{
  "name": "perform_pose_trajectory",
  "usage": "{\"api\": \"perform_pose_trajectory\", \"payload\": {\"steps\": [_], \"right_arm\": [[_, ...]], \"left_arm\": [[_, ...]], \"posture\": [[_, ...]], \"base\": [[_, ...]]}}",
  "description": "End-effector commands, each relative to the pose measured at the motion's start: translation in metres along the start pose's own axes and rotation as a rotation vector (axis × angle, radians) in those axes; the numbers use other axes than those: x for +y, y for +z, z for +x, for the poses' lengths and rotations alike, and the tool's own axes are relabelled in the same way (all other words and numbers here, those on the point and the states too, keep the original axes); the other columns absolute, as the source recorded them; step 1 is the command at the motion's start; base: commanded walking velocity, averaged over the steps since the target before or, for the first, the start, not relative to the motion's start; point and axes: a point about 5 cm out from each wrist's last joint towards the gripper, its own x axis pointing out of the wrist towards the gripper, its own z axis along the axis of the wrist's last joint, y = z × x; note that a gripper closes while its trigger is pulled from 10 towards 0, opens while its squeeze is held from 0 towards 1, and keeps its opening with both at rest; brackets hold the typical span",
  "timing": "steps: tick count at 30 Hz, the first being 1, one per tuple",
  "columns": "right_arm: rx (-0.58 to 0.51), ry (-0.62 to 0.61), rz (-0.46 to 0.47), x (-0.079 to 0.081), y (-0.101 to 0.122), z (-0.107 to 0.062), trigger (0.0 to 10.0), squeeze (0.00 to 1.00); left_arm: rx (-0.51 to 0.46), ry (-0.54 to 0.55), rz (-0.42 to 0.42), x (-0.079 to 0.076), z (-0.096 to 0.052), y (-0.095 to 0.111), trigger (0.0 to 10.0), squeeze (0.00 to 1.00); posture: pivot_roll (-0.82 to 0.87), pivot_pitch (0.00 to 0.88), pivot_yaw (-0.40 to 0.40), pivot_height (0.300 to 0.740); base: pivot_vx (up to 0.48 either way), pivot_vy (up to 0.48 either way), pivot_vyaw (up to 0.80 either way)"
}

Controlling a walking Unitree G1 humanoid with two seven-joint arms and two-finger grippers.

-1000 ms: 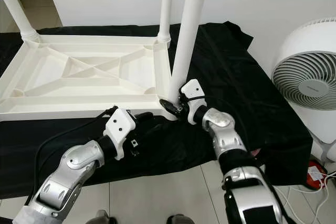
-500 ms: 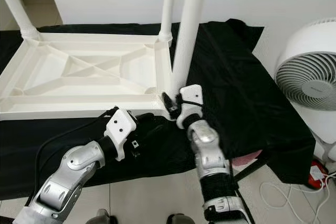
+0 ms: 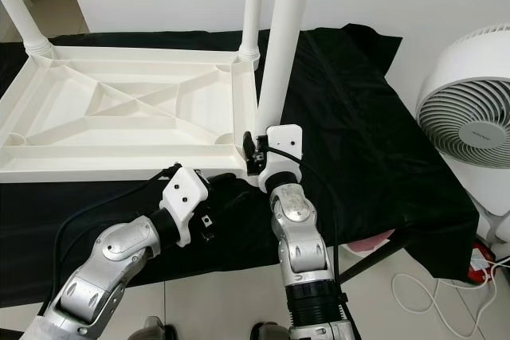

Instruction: Building children table

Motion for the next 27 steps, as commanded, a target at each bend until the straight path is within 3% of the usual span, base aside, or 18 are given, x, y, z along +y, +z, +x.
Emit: {"api": "perform_pose_trajectory", "payload": {"steps": [1, 4, 5, 9, 10, 12, 15, 20, 27], "right_arm": [[0.022, 0.037, 0.025, -0.002, -0.003, -0.002, 10.0, 1.00], [0.034, 0.116, 0.019, -0.005, -0.005, -0.004, 10.0, 1.00], [0.046, 0.153, 0.008, -0.008, -0.007, -0.004, 10.0, 0.40], [0.060, 0.166, 0.002, -0.010, -0.007, -0.005, 10.0, 0.40], [0.079, 0.210, -0.020, -0.016, -0.009, -0.004, 10.0, 0.00], [0.111, 0.351, -0.116, -0.031, -0.014, 0.001, 10.0, 0.00], [0.127, 0.457, -0.179, -0.041, -0.015, 0.007, 10.0, 0.00], [0.154, 0.561, -0.235, -0.047, -0.018, 0.020, 10.0, 0.00], [0.182, 0.660, -0.285, -0.044, -0.019, 0.033, 10.0, 0.00]], "left_arm": [[0.010, -0.012, -0.006, -0.002, -0.001, -0.001, 10.0, 0.00], [0.010, -0.009, -0.004, -0.001, -0.001, -0.001, 10.0, 0.00], [0.011, -0.009, -0.003, 0.000, -0.001, -0.001, 10.0, 0.00], [0.011, -0.009, -0.002, 0.000, -0.001, -0.001, 10.0, 0.00], [0.011, -0.007, 0.000, 0.001, -0.001, -0.001, 10.0, 0.00], [0.010, -0.006, 0.006, 0.003, 0.000, 0.000, 10.0, 0.00], [0.009, -0.007, 0.010, 0.004, 0.000, 0.001, 10.0, 0.00], [0.008, -0.008, 0.014, 0.006, 0.001, 0.002, 10.0, 0.00], [0.005, 0.000, 0.025, 0.010, 0.001, 0.003, 10.0, 0.00]], "posture": [[-0.04, 0.107, -0.029, 0.740], [-0.04, 0.105, -0.027, 0.740], [-0.04, 0.104, -0.028, 0.740], [-0.04, 0.104, -0.028, 0.740], [-0.04, 0.100, -0.023, 0.740], [-0.04, 0.094, -0.020, 0.740], [-0.04, 0.090, -0.017, 0.740], [-0.03, 0.080, -0.013, 0.740], [-0.01, 0.073, -0.014, 0.740]], "base": [[0.000, 0.000, 0.00], [0.000, 0.000, 0.00], [0.000, 0.000, 0.00], [0.000, 0.000, 0.00], [0.000, 0.000, 0.00], [0.000, 0.000, 0.00], [0.000, 0.000, 0.00], [0.000, 0.000, 0.00], [0.000, 0.000, 0.00]]}}
